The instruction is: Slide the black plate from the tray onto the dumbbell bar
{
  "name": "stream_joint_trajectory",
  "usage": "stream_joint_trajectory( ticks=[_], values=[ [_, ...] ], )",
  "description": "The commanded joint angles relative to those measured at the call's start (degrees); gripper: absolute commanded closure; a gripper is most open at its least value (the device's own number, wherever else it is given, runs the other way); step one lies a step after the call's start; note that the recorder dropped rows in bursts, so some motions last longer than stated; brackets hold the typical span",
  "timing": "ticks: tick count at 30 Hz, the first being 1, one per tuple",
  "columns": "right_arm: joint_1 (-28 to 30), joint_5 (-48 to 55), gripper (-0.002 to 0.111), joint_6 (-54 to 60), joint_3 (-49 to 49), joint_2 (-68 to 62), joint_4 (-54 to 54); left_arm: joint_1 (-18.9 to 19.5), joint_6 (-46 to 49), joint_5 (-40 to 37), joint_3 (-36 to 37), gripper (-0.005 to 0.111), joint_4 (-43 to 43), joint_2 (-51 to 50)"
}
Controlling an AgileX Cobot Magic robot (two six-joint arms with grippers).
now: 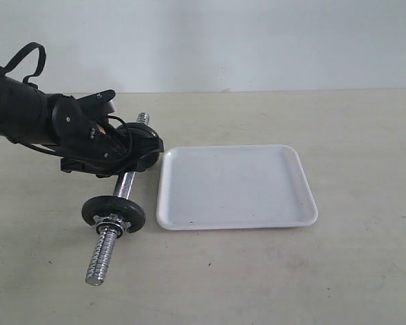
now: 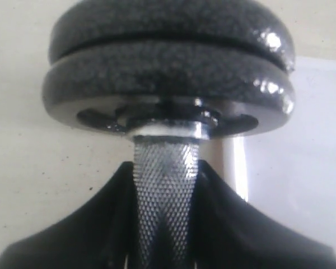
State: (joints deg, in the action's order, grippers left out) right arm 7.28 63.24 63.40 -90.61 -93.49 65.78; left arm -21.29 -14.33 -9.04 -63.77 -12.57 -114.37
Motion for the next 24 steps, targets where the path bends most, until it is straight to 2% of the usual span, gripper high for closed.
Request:
stream_joint_trajectory(
  ticks=[1,2,4,24],
  values=[
    [0.2,-0.3,0.003,0.1,-0.4,0.3,-0.3,0.1,-0.7,39.0,-1.6,0.087,0.1,2.1],
    [0.2,-0.3,0.003,0.1,-0.4,0.3,-0.3,0.1,-1.8,39.0,-1.6,0.079,0.1,2.1],
    [0.2,-0.3,0.003,0.1,-0.4,0.3,-0.3,0.1,-1.9,38.9,-1.6,0.073,0.1,2.1],
    [0.2,-1.1,0.003,0.1,-0.4,0.3,-0.5,0.1,-1.9,38.6,-1.6,0.073,-0.1,2.1]
  ],
)
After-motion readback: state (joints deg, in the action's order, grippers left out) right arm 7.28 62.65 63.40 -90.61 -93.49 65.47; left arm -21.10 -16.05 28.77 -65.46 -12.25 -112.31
